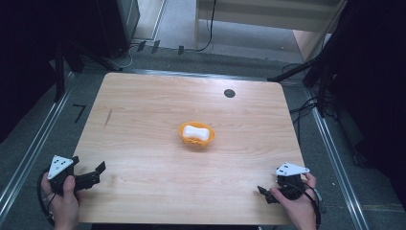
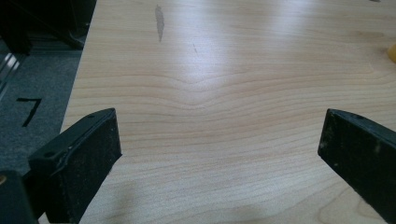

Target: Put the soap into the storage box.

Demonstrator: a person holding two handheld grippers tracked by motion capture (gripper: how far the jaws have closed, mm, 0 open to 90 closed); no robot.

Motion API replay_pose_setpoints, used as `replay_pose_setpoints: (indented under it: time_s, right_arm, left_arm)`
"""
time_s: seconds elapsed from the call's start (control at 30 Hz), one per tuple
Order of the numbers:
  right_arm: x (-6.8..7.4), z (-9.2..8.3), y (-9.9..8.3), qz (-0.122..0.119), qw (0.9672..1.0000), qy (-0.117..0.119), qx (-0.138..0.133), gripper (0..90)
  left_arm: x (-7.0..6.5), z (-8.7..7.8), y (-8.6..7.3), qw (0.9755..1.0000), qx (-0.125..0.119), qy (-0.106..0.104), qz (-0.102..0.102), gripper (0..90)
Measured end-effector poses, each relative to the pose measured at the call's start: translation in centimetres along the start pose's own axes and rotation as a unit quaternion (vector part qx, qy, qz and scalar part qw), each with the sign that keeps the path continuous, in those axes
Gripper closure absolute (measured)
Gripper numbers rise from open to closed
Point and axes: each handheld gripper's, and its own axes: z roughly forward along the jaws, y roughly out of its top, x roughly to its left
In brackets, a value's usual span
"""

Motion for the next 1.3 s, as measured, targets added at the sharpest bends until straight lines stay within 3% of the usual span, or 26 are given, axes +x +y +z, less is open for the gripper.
replay_pose_setpoints:
  time_s: [0.33,0.53,0.63,0.73,0.9,1.1,1.3]
  right_arm:
    - [-1.3,-1.3,-3.0,0.055,0.9971,-0.015,-0.051,0.0]
    - [-1.7,-1.6,-3.0,0.063,0.9949,-0.023,-0.075,0.0]
    - [-1.7,-1.4,-3.3,0.063,0.9943,-0.029,-0.081,0.0]
    - [-1.8,-1.1,-4.0,0.09,0.9907,-0.009,-0.101,0.0]
    - [-1.7,-0.9,-3.9,0.077,0.9912,-0.022,-0.105,0.0]
    - [-2.0,-1.1,-4.0,0.093,0.9877,-0.014,-0.124,0.0]
    - [-2.0,-0.9,-3.9,0.091,0.989,-0.012,-0.116,0.0]
  left_arm:
    - [0.0,0.0,0.0,1.0,0.0,0.0,0.0,0.0]
    - [0.4,0.0,0.0,0.9998,-0.001,-0.008,-0.018,0.0]
    - [0.2,0.0,0.0,0.9999,0.003,-0.005,-0.009,0.0]
    - [0.0,-0.1,0.0,1.0,0.004,-0.003,-0.002,0.0]
    - [-0.1,-0.1,0.0,1.0,0.005,-0.001,0.004,0.0]
    - [-0.3,0.0,-0.1,0.9999,0.007,0.002,0.013,0.0]
    - [-0.3,0.0,0.0,0.9999,0.009,0.002,0.014,0.0]
